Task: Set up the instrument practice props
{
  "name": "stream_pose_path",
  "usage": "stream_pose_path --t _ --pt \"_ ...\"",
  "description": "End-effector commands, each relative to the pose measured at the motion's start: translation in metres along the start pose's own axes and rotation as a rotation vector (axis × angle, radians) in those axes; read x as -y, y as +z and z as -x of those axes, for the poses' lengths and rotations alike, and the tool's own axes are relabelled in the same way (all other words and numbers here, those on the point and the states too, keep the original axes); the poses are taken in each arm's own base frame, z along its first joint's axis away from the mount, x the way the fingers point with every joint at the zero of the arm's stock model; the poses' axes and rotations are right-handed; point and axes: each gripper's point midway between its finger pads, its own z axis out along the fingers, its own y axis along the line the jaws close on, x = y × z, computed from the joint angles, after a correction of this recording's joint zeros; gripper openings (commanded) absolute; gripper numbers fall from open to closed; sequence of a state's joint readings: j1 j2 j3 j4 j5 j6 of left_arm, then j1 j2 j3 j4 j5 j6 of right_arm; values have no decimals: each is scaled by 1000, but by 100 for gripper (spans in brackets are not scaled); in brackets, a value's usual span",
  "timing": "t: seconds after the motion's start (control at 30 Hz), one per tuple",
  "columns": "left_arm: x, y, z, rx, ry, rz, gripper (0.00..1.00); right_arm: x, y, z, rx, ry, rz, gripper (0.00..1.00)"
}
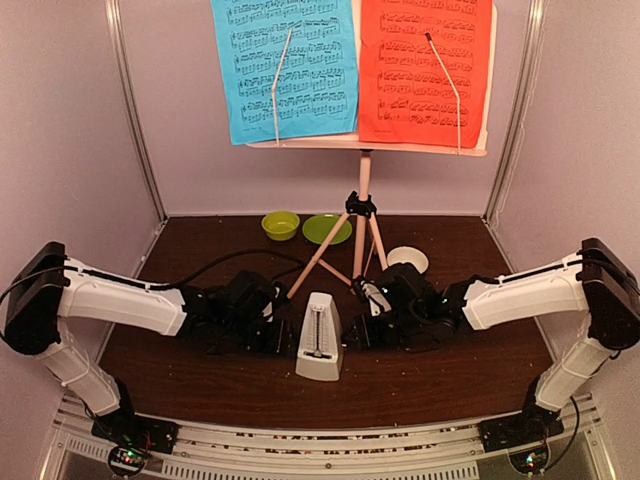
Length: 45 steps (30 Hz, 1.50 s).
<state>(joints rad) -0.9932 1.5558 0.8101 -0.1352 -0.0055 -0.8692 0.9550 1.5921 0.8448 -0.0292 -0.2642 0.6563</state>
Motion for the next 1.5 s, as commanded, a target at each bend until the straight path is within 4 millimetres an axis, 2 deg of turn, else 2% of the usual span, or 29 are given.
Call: stream_pose_path --t 0.0,0.13,0.27,0.33,0.43,0.53,0.6,0.73,0.87,1.17,1.47 --pt "18 6 11 52 -23 -63 47 -12 8 26 42 -25 28 30" --pt "28 8 24 79 -25 -78 47 -10 4 38 53 -33 26 34" --pt "32 5 32 93 -20 -73 47 -9 -15 43 69 -60 20 41" --pt "28 -1 34 107 -13 -52 47 -11 -29 44 84 -81 22 46" --pt "20 -11 40 125 35 11 47 -12 -45 36 88 -105 41 60" --pt "20 -18 45 135 84 33 47 -14 -58 27 101 -122 75 70" --pt "26 -18 49 129 112 24 47 -23 -69 22 136 -151 139 80" --pt "29 -17 52 134 109 14 47 -42 -83 25 207 -188 215 88" --pt "31 -19 56 150 108 9 47 -54 -88 35 263 -203 216 88" --pt "33 -21 58 146 115 10 47 -73 -74 43 301 -226 173 87" --pt "32 -20 56 141 117 15 47 -70 -58 53 360 -206 111 80"
